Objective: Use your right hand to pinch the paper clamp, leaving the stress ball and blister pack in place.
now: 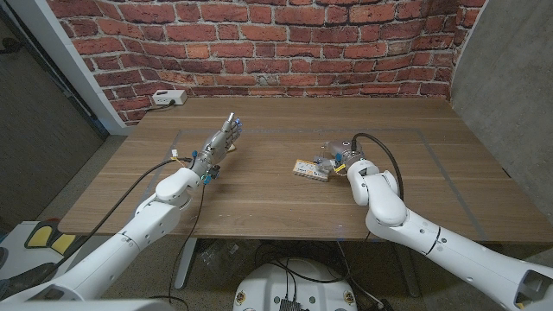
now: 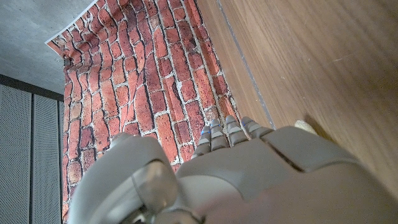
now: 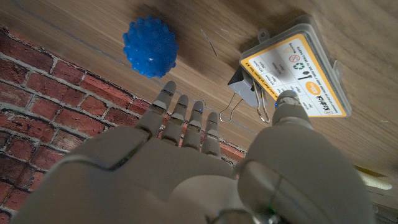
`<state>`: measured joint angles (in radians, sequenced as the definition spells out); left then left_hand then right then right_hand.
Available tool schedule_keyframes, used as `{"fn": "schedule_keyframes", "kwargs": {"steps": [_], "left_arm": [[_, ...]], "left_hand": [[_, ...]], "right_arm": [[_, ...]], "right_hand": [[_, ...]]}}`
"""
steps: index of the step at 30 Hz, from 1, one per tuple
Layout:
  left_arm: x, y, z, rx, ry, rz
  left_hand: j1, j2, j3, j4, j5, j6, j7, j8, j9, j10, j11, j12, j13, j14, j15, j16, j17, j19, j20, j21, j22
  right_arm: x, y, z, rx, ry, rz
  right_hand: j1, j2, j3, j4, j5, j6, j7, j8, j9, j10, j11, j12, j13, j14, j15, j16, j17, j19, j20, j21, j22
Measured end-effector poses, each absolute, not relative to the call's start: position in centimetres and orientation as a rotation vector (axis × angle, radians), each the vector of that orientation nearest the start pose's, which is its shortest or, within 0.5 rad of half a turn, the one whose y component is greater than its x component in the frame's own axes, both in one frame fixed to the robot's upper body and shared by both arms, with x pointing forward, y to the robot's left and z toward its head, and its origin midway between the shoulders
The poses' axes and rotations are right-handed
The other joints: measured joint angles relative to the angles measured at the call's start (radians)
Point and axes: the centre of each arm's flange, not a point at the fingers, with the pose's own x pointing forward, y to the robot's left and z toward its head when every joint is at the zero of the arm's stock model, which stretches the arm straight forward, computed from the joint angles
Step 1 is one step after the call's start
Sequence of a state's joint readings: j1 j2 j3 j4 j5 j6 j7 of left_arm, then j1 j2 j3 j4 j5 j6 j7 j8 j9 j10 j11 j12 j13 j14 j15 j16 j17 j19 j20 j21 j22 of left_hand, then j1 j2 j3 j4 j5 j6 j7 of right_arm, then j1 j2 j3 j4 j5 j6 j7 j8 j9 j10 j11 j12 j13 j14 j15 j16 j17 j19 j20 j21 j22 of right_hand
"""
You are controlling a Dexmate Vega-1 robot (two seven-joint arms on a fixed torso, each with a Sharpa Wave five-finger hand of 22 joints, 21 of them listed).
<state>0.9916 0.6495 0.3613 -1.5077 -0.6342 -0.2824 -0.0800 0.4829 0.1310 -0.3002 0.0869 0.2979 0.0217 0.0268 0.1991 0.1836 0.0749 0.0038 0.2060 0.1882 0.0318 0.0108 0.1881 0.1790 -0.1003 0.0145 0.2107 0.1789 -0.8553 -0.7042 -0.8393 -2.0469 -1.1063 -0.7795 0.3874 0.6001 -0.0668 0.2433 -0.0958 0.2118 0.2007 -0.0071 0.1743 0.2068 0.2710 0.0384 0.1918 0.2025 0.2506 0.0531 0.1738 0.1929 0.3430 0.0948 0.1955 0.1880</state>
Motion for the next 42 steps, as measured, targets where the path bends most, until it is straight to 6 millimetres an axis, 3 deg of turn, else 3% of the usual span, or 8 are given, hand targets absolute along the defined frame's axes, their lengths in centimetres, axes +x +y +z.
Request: {"fn": "schedule_keyframes", "kwargs": {"steps": [4,11,15,18,27,32,39,42], "left_arm": [[60.7,28.5,-4.9,0.087,-0.589,-0.327],[60.6,28.6,-5.0,0.085,-0.587,-0.328],[60.6,28.7,-5.1,0.083,-0.585,-0.327],[60.6,28.9,-5.2,0.083,-0.585,-0.327],[60.4,29.4,-5.2,0.090,-0.586,-0.329],[60.3,29.8,-5.1,0.097,-0.588,-0.333],[60.0,29.9,-4.8,0.118,-0.597,-0.360],[59.8,30.0,-4.6,0.127,-0.602,-0.370]], "left_hand": [[0.000,0.000,0.000,0.000,0.000,0.000,0.000,0.000,0.000,0.000,0.000,0.000,0.000,0.000,0.000,0.000,0.000,0.000,0.000,0.000,0.000],[0.009,-0.009,0.000,0.000,0.000,0.000,0.000,0.000,0.000,0.000,0.000,0.000,0.000,0.000,0.000,0.000,0.000,0.000,0.000,0.000,0.000],[0.015,-0.004,0.000,0.000,0.000,0.000,0.000,0.000,0.000,0.000,0.000,0.000,0.000,0.000,0.000,0.000,0.000,0.000,0.000,0.000,0.000],[0.016,-0.002,0.000,0.000,0.000,0.000,0.000,0.000,0.000,0.000,0.000,0.000,0.000,0.000,0.000,0.000,0.000,0.000,0.000,0.000,0.000],[0.009,0.004,0.000,0.000,0.000,0.000,0.000,0.000,0.000,0.000,0.000,0.000,0.000,0.000,0.000,0.000,0.000,0.000,0.000,0.000,0.000],[0.009,0.004,0.004,0.004,0.000,0.000,0.000,0.000,0.000,0.004,-0.004,0.000,0.000,0.000,0.000,0.000,0.000,0.000,0.000,0.000,0.000],[0.009,0.004,0.004,0.004,0.000,0.000,0.000,0.000,0.000,0.004,-0.004,0.000,0.000,0.000,0.000,0.000,0.000,0.000,0.000,0.000,0.000],[0.009,0.004,0.004,0.004,0.000,0.000,0.000,0.000,0.000,0.004,-0.004,0.000,0.000,0.000,0.000,0.000,0.000,0.000,0.000,0.000,0.000]], "right_arm": [[54.2,-15.1,-4.3,-1.662,-0.311,-0.141],[53.5,-15.6,-3.9,-1.600,-0.346,-0.149],[53.1,-15.6,-3.7,-1.515,-0.407,-0.123],[52.8,-16.2,-3.7,-1.446,-0.441,-0.119],[51.9,-16.7,-3.4,-1.219,-0.596,-0.092],[51.2,-16.5,-3.1,-1.055,-0.684,-0.049],[51.5,-17.3,-3.4,-0.826,-0.732,0.014],[51.5,-17.4,-3.3,-0.730,-0.753,0.044]], "right_hand": [[-0.040,-0.013,-0.022,0.016,0.000,-0.052,0.015,0.000,-0.002,-0.032,0.012,0.000,0.000,-0.020,0.008,0.000,0.001,-0.011,0.007,0.000,0.000],[-0.176,-0.029,-0.081,0.076,0.000,-0.112,0.050,0.005,-0.002,-0.052,0.022,0.010,0.000,-0.044,0.021,0.008,0.005,-0.028,0.017,0.000,0.000],[-0.297,-0.013,-0.122,0.134,-0.004,-0.037,0.031,0.042,-0.001,-0.034,0.040,0.025,0.000,-0.043,0.032,0.015,0.005,-0.036,0.010,0.005,0.000],[-0.339,0.000,-0.137,0.154,-0.005,0.021,0.016,0.065,0.004,-0.012,0.050,0.039,0.000,-0.034,0.041,0.015,0.005,-0.037,-0.002,0.005,0.000],[-0.359,0.019,-0.143,0.165,-0.005,0.019,0.042,0.055,-0.002,0.045,0.057,0.060,-0.006,-0.027,0.027,0.014,-0.002,-0.039,-0.054,0.011,0.000],[-0.374,0.033,-0.143,0.165,-0.005,0.124,0.022,0.084,-0.001,0.041,0.061,0.054,-0.007,-0.047,0.038,0.011,-0.007,-0.062,-0.048,0.008,-0.002],[-0.369,0.039,-0.143,0.165,-0.005,0.114,0.036,0.076,0.000,0.065,0.055,0.063,-0.007,-0.047,0.038,0.011,-0.007,-0.062,-0.049,0.008,-0.002],[-0.364,0.043,-0.143,0.165,-0.008,0.164,0.030,0.083,-0.002,0.101,0.037,0.076,-0.007,-0.037,0.032,0.012,-0.007,-0.067,-0.054,0.008,-0.002]]}}
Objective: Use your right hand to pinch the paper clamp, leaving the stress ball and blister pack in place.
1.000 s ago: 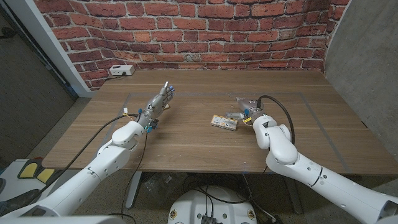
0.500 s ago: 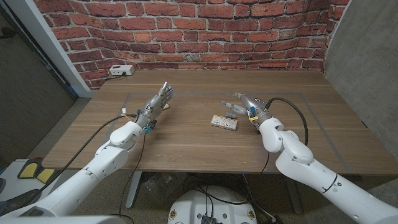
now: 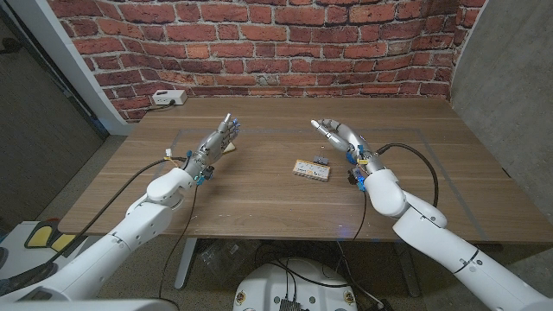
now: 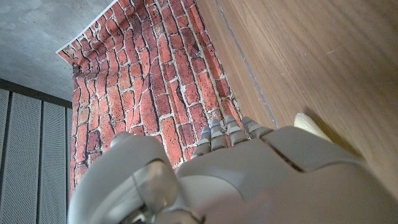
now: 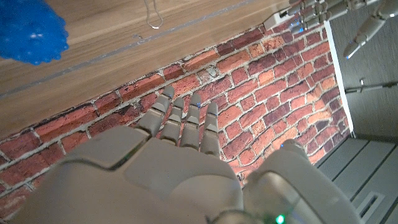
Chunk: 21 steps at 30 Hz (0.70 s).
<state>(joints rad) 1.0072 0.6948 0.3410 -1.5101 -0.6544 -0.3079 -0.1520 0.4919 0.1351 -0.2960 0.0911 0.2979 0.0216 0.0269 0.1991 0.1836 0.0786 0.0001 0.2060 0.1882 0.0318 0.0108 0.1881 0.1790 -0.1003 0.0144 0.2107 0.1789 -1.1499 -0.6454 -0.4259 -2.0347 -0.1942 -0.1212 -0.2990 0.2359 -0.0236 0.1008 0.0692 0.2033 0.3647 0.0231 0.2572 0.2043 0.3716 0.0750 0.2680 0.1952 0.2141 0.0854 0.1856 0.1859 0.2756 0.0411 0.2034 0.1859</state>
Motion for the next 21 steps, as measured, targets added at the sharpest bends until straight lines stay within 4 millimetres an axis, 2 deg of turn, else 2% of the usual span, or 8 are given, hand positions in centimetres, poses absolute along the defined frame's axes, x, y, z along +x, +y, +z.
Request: {"fn": "schedule_keyframes", "kwargs": {"steps": [2,5,10,15,19,21], "left_arm": [[59.7,30.1,-4.4,0.135,-0.608,-0.378],[59.5,30.1,-4.1,0.143,-0.615,-0.388],[59.0,30.3,-3.9,0.157,-0.624,-0.401],[58.7,30.5,-3.8,0.165,-0.632,-0.408],[58.4,30.7,-3.6,0.168,-0.641,-0.410],[58.3,30.8,-3.6,0.166,-0.645,-0.411]], "left_hand": [[0.000,0.000,0.000,0.000,0.000,0.000,0.000,0.000,0.000,0.000,0.000,0.000,0.000,0.000,0.000,0.000,0.000,0.000,0.000,0.000,0.000],[0.003,0.003,0.000,0.000,-0.006,0.000,0.000,0.000,0.000,0.000,0.000,0.000,0.000,0.005,-0.005,0.000,0.000,0.000,0.000,0.000,0.000],[0.003,0.003,0.000,0.000,-0.006,0.004,0.004,0.000,0.000,0.000,0.000,0.000,0.000,0.005,-0.005,0.000,0.000,0.000,0.000,0.000,0.000],[0.003,0.003,0.000,0.000,-0.006,0.004,0.004,0.000,0.000,0.000,0.000,0.000,0.000,0.005,-0.005,0.000,0.000,0.000,0.000,0.000,0.000],[0.003,0.003,0.000,0.000,-0.006,0.004,0.004,0.000,0.000,0.000,0.000,0.000,0.000,0.005,-0.005,0.000,0.000,0.002,-0.002,0.000,0.000],[0.003,0.003,0.000,0.000,-0.006,0.004,0.004,0.000,0.000,0.000,0.000,0.000,0.000,0.005,-0.005,0.000,0.000,0.004,-0.004,0.000,0.000]], "right_arm": [[51.6,-17.6,-3.4,-0.661,-0.764,0.065],[51.6,-17.9,-3.3,-0.561,-0.786,0.093],[51.7,-18.7,-3.3,-0.410,-0.815,0.123],[52.1,-19.5,-3.5,-0.295,-0.820,0.156],[52.5,-20.2,-3.8,-0.183,-0.818,0.198],[52.7,-20.5,-3.9,-0.154,-0.817,0.209]], "right_hand": [[0.001,0.001,0.003,-0.003,0.000,0.027,-0.004,0.005,0.000,0.017,-0.008,0.006,0.000,0.013,-0.006,0.003,0.000,0.000,0.000,0.000,0.000],[0.002,0.002,0.004,-0.004,-0.003,0.036,0.002,0.005,-0.004,0.028,-0.003,0.006,0.000,0.024,-0.014,0.003,-0.005,0.000,0.000,0.000,0.000],[0.005,0.005,0.003,-0.014,-0.004,-0.007,0.029,-0.020,-0.006,0.013,0.023,0.001,-0.001,0.033,-0.023,0.003,-0.005,0.020,-0.031,0.005,0.000],[0.005,0.005,-0.002,-0.019,-0.004,-0.022,0.038,-0.030,-0.009,-0.005,0.041,-0.009,-0.005,0.027,-0.024,0.003,-0.005,0.022,-0.033,0.005,0.000],[0.005,0.005,-0.003,-0.020,-0.003,-0.010,0.051,-0.030,-0.009,-0.008,0.044,-0.014,-0.005,0.020,-0.021,-0.001,-0.005,0.020,-0.035,0.005,0.000],[-0.003,-0.003,-0.010,-0.018,-0.003,-0.038,0.059,-0.044,-0.009,-0.020,0.047,-0.022,-0.005,0.002,-0.018,-0.005,-0.005,0.011,-0.044,0.004,0.000]]}}
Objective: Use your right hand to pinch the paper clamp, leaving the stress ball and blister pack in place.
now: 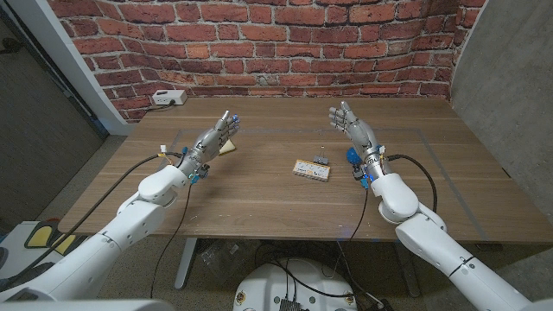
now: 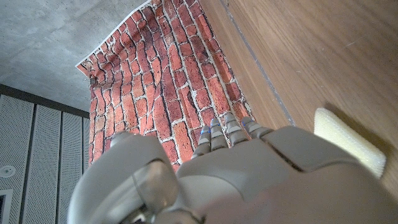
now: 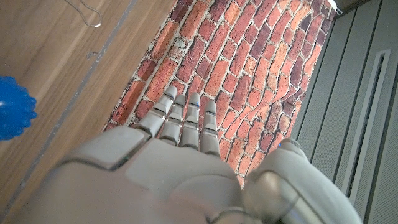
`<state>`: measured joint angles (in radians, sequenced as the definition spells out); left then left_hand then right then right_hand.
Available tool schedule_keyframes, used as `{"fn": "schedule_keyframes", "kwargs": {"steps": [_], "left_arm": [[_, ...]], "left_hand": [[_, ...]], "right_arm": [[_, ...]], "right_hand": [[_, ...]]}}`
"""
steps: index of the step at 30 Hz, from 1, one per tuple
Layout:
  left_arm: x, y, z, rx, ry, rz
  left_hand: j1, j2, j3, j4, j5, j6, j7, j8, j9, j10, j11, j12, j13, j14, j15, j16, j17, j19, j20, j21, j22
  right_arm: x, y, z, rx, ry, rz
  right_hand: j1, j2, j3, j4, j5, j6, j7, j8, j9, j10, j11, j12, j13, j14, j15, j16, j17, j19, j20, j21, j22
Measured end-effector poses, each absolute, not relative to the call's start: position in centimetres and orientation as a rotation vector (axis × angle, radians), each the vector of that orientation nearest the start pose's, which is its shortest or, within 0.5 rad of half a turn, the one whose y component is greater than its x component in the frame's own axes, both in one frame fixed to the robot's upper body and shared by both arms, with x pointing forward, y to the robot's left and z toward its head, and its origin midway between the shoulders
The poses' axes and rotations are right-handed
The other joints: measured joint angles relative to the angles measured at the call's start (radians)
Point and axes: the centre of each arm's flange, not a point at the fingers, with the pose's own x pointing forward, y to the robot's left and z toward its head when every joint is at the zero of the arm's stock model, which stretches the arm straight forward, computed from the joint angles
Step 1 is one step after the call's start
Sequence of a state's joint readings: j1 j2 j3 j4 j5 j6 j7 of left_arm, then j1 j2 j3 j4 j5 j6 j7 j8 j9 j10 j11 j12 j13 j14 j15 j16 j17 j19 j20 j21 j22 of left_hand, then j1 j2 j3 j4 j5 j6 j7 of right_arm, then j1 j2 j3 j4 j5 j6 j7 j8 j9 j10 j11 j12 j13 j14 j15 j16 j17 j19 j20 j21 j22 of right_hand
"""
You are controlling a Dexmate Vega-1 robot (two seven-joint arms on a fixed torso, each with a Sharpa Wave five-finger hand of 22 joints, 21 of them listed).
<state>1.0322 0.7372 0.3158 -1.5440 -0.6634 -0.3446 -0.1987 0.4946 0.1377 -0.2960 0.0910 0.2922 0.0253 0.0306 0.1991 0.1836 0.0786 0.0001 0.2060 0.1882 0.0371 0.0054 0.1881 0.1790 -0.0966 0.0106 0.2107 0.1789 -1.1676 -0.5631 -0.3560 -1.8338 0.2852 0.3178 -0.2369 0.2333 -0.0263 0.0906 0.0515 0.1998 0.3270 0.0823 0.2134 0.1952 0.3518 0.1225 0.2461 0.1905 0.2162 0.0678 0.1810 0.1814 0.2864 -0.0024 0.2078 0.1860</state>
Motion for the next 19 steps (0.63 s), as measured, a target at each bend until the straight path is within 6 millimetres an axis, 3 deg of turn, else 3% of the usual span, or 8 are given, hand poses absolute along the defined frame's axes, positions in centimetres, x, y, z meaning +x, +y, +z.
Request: {"fn": "schedule_keyframes", "kwargs": {"steps": [3,6,9,13,19], "left_arm": [[58.2,30.9,-3.5,0.158,-0.652,-0.412],[58.0,31.1,-3.4,0.151,-0.660,-0.415],[57.9,31.1,-3.2,0.146,-0.667,-0.420],[57.9,31.1,-3.1,0.139,-0.674,-0.423],[57.8,31.0,-2.8,0.133,-0.682,-0.425]], "left_hand": [[0.000,0.000,0.000,0.000,0.000,0.000,0.000,0.000,0.000,0.000,0.000,0.000,0.000,0.000,0.000,0.000,0.000,0.000,0.000,0.000,0.000],[0.000,0.000,0.000,0.000,-0.003,0.000,0.000,0.000,0.000,0.000,0.000,0.000,0.000,0.000,0.000,0.000,0.000,0.000,0.000,0.000,0.000],[0.000,0.000,0.000,0.000,-0.004,0.000,0.000,0.000,0.000,0.000,0.000,0.000,0.000,0.000,0.000,0.000,0.000,0.000,0.000,0.000,0.000],[0.000,0.000,0.003,0.003,-0.004,0.000,0.000,0.000,0.000,0.002,0.002,0.000,0.000,-0.004,0.004,0.000,0.000,0.000,0.000,0.000,0.000],[0.000,0.000,0.004,0.004,-0.004,0.007,0.000,0.000,0.000,0.002,0.002,0.000,0.000,-0.004,0.004,0.000,0.000,0.000,0.000,0.000,0.000]], "right_arm": [[53.0,-20.8,-4.1,-0.109,-0.813,0.229],[53.3,-21.1,-4.2,-0.076,-0.808,0.243],[53.7,-21.4,-4.4,-0.053,-0.801,0.251],[54.0,-21.6,-4.5,-0.031,-0.793,0.259],[54.3,-21.9,-4.7,-0.008,-0.781,0.266]], "right_hand": [[-0.022,-0.014,-0.013,0.002,0.000,-0.049,0.003,-0.021,0.000,-0.021,0.008,-0.014,0.000,-0.025,0.008,-0.004,0.002,-0.024,0.003,-0.012,0.000],[-0.027,-0.019,-0.018,0.006,0.000,-0.065,0.001,-0.022,-0.004,-0.037,0.006,-0.019,0.000,-0.037,0.013,-0.005,0.003,-0.034,0.006,-0.012,0.000],[-0.034,-0.026,-0.029,0.007,0.000,-0.059,0.007,-0.022,-0.005,-0.043,0.012,-0.024,0.000,-0.050,0.012,-0.008,0.003,-0.041,0.002,-0.013,-0.001],[-0.043,-0.027,-0.031,0.004,0.000,-0.006,0.020,-0.002,-0.003,-0.046,0.015,-0.024,-0.005,-0.053,0.015,-0.008,0.003,-0.041,0.002,-0.013,-0.005],[-0.043,-0.027,-0.035,0.008,0.004,-0.013,0.033,-0.007,-0.002,-0.049,0.018,-0.024,-0.005,-0.053,0.015,-0.007,0.000,-0.041,0.002,-0.013,-0.005]]}}
